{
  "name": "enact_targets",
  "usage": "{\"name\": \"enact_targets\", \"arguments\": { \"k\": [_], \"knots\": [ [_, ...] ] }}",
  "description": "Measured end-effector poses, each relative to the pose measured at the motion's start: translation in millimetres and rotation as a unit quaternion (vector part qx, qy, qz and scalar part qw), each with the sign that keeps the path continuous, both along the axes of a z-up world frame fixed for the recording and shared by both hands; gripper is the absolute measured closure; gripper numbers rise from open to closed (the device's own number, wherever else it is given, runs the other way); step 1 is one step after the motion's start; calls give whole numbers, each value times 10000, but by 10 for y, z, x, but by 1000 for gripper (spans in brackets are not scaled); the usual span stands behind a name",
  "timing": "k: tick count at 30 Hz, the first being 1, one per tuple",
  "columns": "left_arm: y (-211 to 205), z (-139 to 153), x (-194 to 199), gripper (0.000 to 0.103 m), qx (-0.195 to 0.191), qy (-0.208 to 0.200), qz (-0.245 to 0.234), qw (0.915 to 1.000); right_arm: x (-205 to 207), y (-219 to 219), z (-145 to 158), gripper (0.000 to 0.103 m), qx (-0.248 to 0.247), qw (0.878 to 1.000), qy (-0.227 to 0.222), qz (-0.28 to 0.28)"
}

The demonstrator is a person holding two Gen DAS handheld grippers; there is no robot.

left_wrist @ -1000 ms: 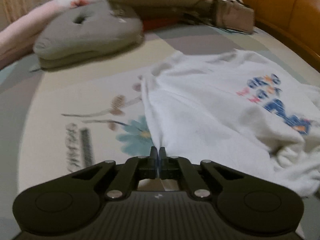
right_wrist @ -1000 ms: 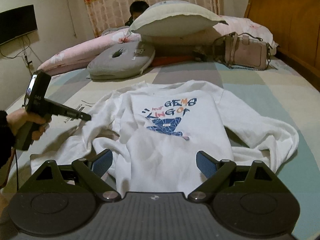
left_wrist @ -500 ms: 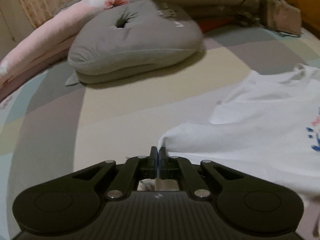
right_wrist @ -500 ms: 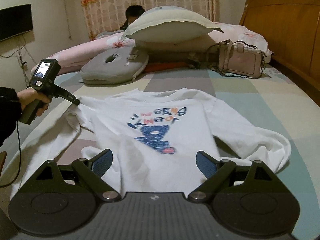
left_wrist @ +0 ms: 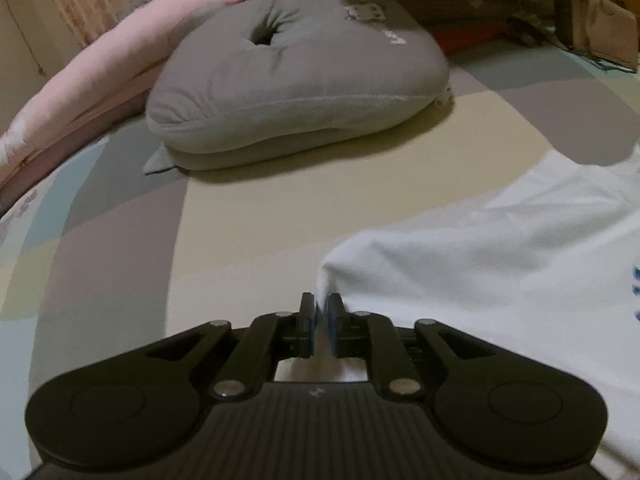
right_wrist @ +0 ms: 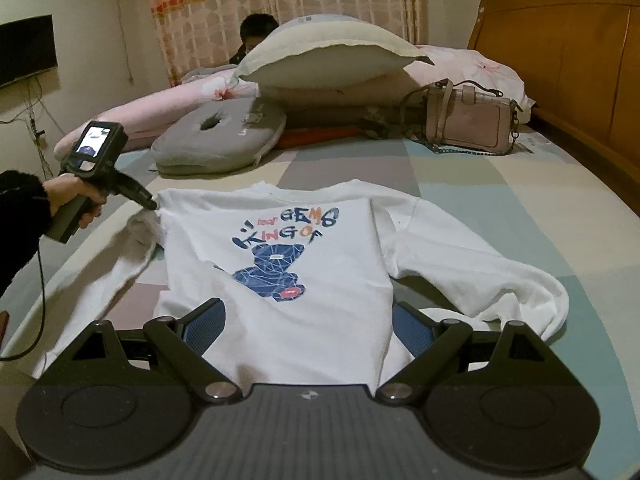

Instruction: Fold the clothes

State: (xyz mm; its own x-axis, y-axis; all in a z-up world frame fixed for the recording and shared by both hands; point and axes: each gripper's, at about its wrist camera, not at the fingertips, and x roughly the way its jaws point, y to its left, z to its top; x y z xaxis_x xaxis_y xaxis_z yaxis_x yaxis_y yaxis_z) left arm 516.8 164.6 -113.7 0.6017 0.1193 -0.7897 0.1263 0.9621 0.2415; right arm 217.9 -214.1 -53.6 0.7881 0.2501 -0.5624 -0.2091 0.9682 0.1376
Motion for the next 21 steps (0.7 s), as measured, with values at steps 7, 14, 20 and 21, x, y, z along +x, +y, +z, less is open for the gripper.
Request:
{"name": "enact_targets", "arguments": {
  "k": [7, 14, 20, 21],
  "knots": [
    [194, 235, -776, 85, -655, 136, -42, 9977, -252, 51, 183, 9, 153, 9995, -226, 163],
    [263, 103, -1576, 76, -1112, 462, -65, 9927, -589, 65, 401, 9, 398, 9977, -485, 276],
    [406, -35, -1946, 76, -1470, 623, 258, 9868, -913, 49, 573, 9, 368, 9963, -733, 242],
    [413, -36, -1992, 76, -1518, 629, 275, 9860, -956, 49, 593, 9, 390, 9961, -755, 222]
  ]
}}
